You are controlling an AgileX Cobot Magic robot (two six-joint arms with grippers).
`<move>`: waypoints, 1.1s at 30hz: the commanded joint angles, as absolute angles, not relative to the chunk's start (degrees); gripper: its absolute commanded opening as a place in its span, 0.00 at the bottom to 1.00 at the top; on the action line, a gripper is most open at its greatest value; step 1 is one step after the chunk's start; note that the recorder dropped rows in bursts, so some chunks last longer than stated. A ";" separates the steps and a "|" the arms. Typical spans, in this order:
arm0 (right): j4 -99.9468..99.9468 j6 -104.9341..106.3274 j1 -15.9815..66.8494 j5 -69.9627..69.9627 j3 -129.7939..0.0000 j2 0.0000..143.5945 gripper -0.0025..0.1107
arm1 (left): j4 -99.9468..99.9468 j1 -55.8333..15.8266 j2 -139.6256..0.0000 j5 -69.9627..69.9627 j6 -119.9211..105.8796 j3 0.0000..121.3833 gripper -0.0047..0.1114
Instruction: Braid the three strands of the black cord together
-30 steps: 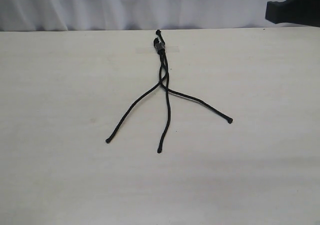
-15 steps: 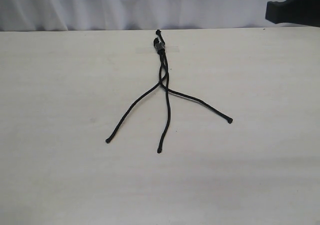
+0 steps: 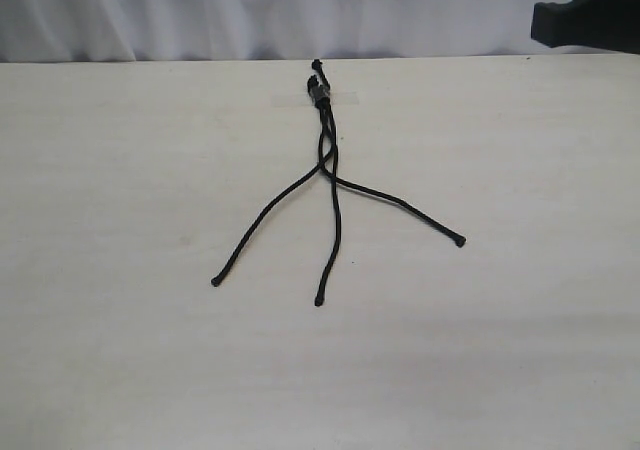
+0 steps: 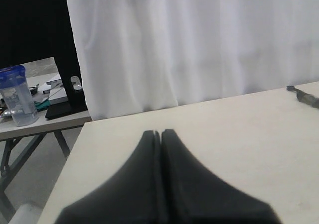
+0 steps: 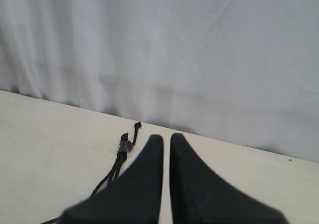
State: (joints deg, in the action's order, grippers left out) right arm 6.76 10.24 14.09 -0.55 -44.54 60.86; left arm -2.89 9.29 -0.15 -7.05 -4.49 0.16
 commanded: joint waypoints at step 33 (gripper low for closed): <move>8.93 0.00 14.14 6.93 0.00 11.69 0.06 | -2.34 9.39 0.00 -6.95 -4.19 0.00 0.04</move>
